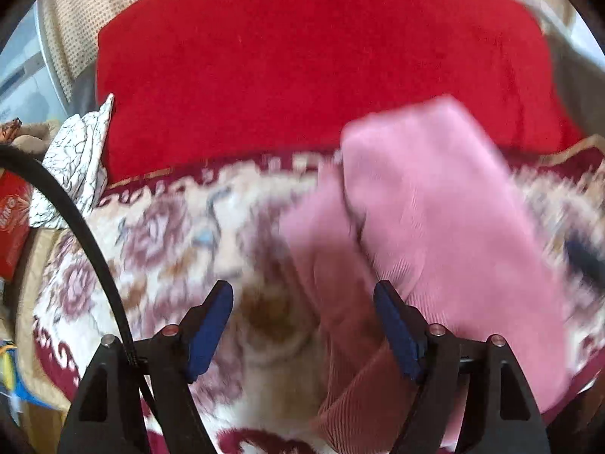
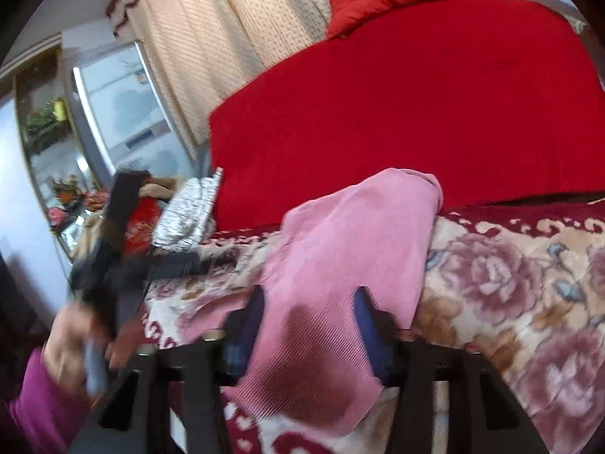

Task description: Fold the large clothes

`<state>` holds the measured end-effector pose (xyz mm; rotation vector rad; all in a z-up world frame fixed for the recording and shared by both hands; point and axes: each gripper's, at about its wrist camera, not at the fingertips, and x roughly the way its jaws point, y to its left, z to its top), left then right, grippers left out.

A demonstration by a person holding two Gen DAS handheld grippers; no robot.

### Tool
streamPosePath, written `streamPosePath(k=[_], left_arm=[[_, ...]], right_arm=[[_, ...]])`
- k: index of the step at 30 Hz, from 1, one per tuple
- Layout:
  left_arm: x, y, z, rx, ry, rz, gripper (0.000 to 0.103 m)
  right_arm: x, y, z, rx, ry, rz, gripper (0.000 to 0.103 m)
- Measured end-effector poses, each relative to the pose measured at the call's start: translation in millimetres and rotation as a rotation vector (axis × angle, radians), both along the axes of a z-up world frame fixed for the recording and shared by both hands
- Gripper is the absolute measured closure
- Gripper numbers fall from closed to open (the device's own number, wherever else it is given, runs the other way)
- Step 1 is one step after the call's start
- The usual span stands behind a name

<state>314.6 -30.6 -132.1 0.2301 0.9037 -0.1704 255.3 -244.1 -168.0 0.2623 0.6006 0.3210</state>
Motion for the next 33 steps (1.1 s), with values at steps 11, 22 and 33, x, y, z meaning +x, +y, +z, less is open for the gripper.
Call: streamPosePath(k=[11, 22, 33], left_arm=[[6.4, 3.1, -38.3, 0.014, 0.012, 0.02, 0.025], [-4.7, -3.6, -29.8, 0.023, -0.048, 0.034, 0.025], [-17.8, -5.3, -24.3, 0.079, -0.126, 0.046, 0.025]], right_arm=[[71.9, 7.0, -24.5, -0.066, 0.201, 0.018, 0.073], [142.4, 6.2, -53.8, -0.143, 0.317, -0.023, 0.071], [31.3, 6.1, -16.5, -0.083, 0.203, 0.055, 0.072]])
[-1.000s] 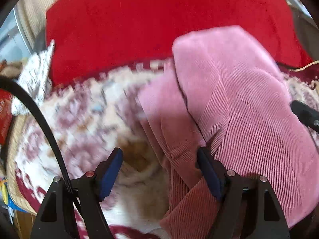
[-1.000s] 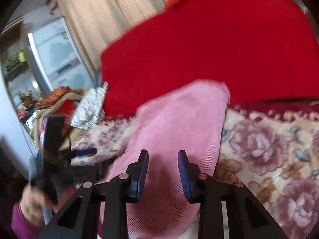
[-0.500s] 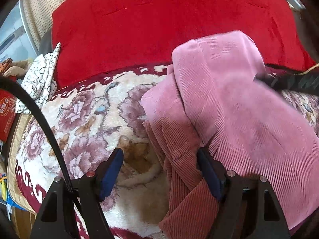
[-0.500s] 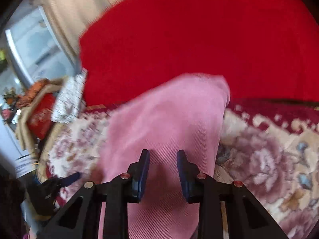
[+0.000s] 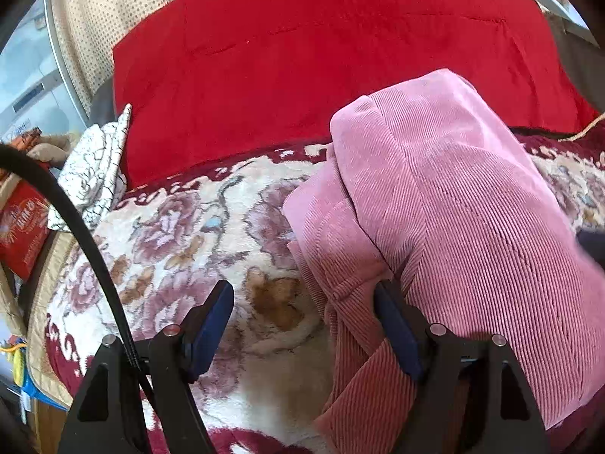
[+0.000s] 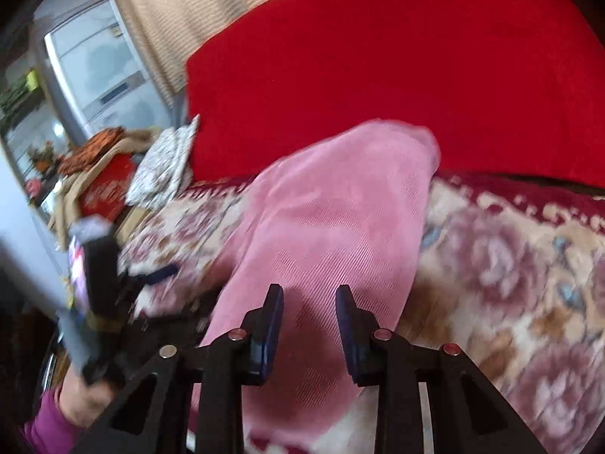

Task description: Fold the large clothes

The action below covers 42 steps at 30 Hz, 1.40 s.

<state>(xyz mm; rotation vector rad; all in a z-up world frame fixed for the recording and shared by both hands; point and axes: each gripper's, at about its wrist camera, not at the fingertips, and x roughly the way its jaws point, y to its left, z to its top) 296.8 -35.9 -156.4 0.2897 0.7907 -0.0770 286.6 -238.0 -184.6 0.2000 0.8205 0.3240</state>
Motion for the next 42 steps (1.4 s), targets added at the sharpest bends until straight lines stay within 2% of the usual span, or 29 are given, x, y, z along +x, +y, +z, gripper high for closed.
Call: streamPosePath(k=[3, 6, 9, 10, 11, 13, 15, 17, 19, 20, 22, 24, 26, 29, 33, 35, 37, 39, 42], left_arm=[[-4.8, -2.3, 0.2, 0.021, -0.02, 0.014, 0.026], [-11.7, 3.1, 8.3, -0.01, -0.032, 0.016, 0.026], [-20.2, 22.6, 16.9, -0.117, -0.039, 0.046, 0.025], [-21.6, 30.3, 18.3, -0.159, -0.034, 0.059, 0.025], [-23.0, 40.8, 20.5, -0.219, -0.026, 0.077, 0.025], [-25.1, 58.3, 25.0, -0.324, -0.032, 0.102, 0.025], [-28.2, 66.0, 29.8, -0.381, -0.058, 0.113, 0.025], [-31.5, 63.4, 33.4, -0.378, -0.093, 0.099, 0.021], [-28.0, 49.2, 25.7, -0.272, -0.072, 0.103, 0.018], [-24.1, 41.7, 19.3, -0.229, -0.044, 0.093, 0.018], [-12.5, 25.1, -6.5, -0.111, 0.07, 0.083, 0.018], [-10.0, 21.8, -16.1, -0.078, 0.095, 0.092, 0.018], [-12.3, 26.6, -9.0, -0.112, 0.073, 0.082, 0.018], [-16.1, 37.3, 0.6, -0.191, 0.052, 0.084, 0.018], [-17.5, 48.7, 16.1, -0.308, 0.01, 0.071, 0.018], [-10.1, 51.1, 23.1, -0.388, 0.008, 0.044, 0.016], [-0.2, 53.3, 25.5, -0.459, 0.04, 0.014, 0.015], [7.3, 52.2, 25.4, -0.473, 0.062, 0.002, 0.015], [13.8, 45.7, 24.2, -0.444, 0.069, -0.015, 0.015]], right_arm=[[-3.3, 3.7, -29.9, -0.004, 0.066, -0.005, 0.071], [-12.8, -4.5, -20.5, 0.032, 0.076, -0.03, 0.071], [-32.8, -16.5, -17.2, 0.079, 0.031, -0.026, 0.07], [-36.5, -22.0, -16.2, 0.108, 0.026, -0.034, 0.066], [-37.8, -26.8, -15.2, 0.136, 0.029, -0.043, 0.045], [-44.7, -39.3, -14.2, 0.203, 0.026, -0.08, 0.019], [-46.6, -47.2, -10.5, 0.246, -0.003, -0.104, 0.019], [-47.8, -49.9, -5.9, 0.244, -0.039, -0.136, 0.019], [-43.7, -41.6, -2.7, 0.217, -0.063, -0.121, 0.026], [-42.4, -35.8, -2.6, 0.199, -0.065, -0.104, 0.033], [-39.6, -21.6, -5.6, 0.145, -0.06, -0.061, 0.039], [-33.6, -2.5, -16.3, 0.076, -0.022, -0.009, 0.041], [-26.2, 4.0, -28.4, 0.084, 0.025, 0.025, 0.042], [-24.5, -8.3, -24.9, 0.143, 0.03, 0.009, 0.041], [-25.6, -34.6, -20.4, 0.274, 0.02, -0.026, 0.038], [-23.4, -45.2, -20.4, 0.335, 0.024, -0.039, 0.029], [-20.8, -55.1, -22.9, 0.41, 0.031, -0.056, 0.026], [-13.1, -63.4, -28.4, 0.481, 0.055, -0.076, 0.024], [1.3, -70.7, -37.8, 0.549, 0.104, -0.097, 0.024]])
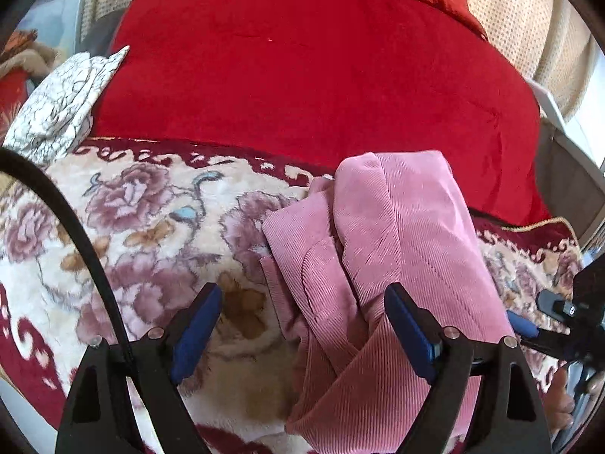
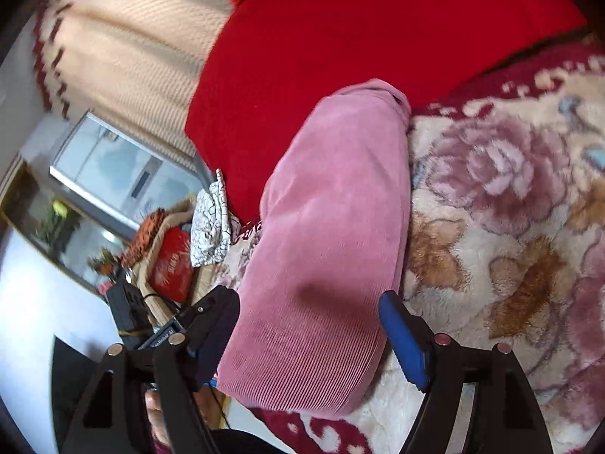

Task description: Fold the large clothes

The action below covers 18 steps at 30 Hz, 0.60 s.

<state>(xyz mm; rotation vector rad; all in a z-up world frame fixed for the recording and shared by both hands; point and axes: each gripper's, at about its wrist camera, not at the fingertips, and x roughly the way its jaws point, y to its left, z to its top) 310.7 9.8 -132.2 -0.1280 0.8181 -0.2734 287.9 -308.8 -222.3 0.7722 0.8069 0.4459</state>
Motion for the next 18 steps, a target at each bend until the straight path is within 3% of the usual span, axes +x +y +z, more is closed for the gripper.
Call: streamPosePath(k=[6, 11, 15, 18], left_arm=[[7.1, -0.6, -4.5, -0.115, 0.056, -0.058, 0.015], [8.5, -9.3, -12.2, 0.029, 0.048, -0.009, 0.015], [4.5, -20.3, -17.7, 0.152, 0.03, -0.004, 0.015], [0.5, -24.6, -17.1, 0.209, 0.002, -0.003, 0.015]], right_arm=[[14.0, -3.9, -9.1, 0.048, 0.03, -0.005, 0.024], [18.5, -2.5, 1.4, -0.007, -0.037, -0.019, 0.024], [26.8, 8.5, -3.2, -0.04, -0.022, 0.007, 0.024], [33.0, 25.7, -11.1, -0.134, 0.015, 0.038, 0.024]])
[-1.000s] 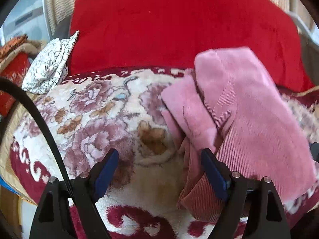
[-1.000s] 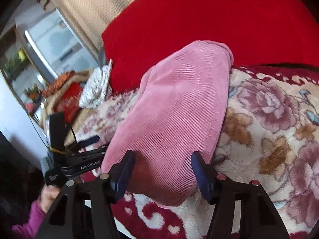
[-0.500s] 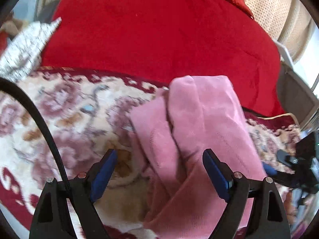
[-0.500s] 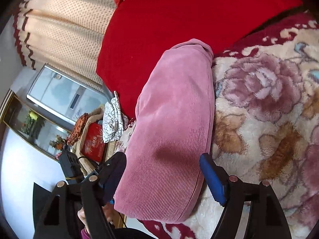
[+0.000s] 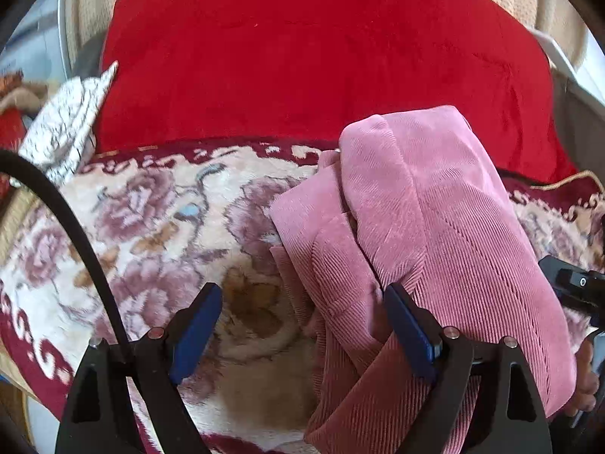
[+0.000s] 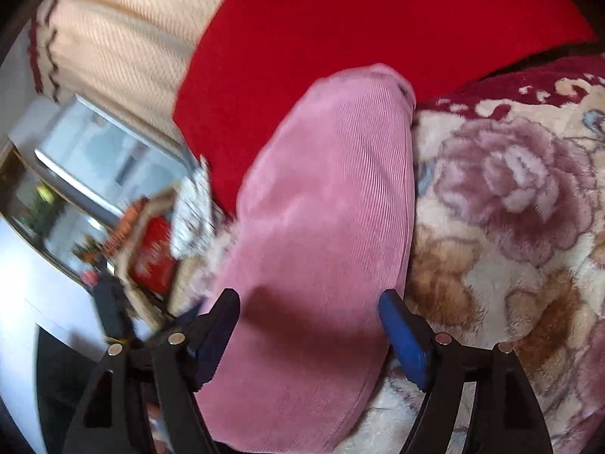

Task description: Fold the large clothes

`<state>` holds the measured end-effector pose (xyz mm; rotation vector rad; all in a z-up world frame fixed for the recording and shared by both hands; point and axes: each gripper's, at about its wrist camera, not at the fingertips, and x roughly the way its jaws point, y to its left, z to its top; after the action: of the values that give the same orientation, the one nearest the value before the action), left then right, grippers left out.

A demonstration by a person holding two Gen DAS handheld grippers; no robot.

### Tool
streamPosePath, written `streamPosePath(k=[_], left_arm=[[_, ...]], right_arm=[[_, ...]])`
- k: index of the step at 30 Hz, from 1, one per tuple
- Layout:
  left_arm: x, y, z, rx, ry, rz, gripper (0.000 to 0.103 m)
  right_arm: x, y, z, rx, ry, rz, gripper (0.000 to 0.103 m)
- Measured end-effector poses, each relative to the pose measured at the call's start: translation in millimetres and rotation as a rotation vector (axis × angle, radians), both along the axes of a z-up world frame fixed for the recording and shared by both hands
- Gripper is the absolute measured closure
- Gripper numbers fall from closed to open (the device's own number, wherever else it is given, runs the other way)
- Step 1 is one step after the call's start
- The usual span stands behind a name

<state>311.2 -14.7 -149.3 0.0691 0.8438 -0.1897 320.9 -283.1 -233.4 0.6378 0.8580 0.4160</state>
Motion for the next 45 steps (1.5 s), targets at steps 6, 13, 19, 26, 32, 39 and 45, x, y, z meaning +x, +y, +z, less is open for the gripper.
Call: streamPosePath(k=[6, 13, 19, 26, 32, 39, 45], left_arm=[[-4.7, -3.0, 3.7, 0.05, -0.04, 0.005, 0.015], [-2.7, -3.1, 3.8, 0.078, -0.054, 0.029, 0.015], [1.7, -4.9, -2.2, 0.122, -0.054, 0.044, 0.015], [16.9, 3.8, 5.1, 0.012, -0.001, 0.079, 0.015], [33.1, -8.2, 34.3, 0.014, -0.034, 0.064, 0.015], [72.4, -44.6, 5.8, 0.139, 0.084, 0.041, 0.015], [75.5, -32.0, -6.1, 0.076, 0.131, 0.062, 0.013]], right_arm=[[-10.3, 0.3, 13.5, -0.078, -0.085, -0.031, 0.024], [-26.8, 21.9, 44.0, -0.23, -0.247, 0.0, 0.072], [-7.4, 33.5, 19.3, -0.248, -0.134, 0.079, 0.071], [3.8, 23.0, 19.3, -0.18, -0.093, 0.086, 0.069], [31.7, 5.7, 37.6, -0.143, -0.143, 0.013, 0.068], [84.2, -5.7, 29.1, -0.124, -0.11, -0.021, 0.068], [107.5, 2.9, 1.8, -0.135, -0.045, 0.008, 0.069]])
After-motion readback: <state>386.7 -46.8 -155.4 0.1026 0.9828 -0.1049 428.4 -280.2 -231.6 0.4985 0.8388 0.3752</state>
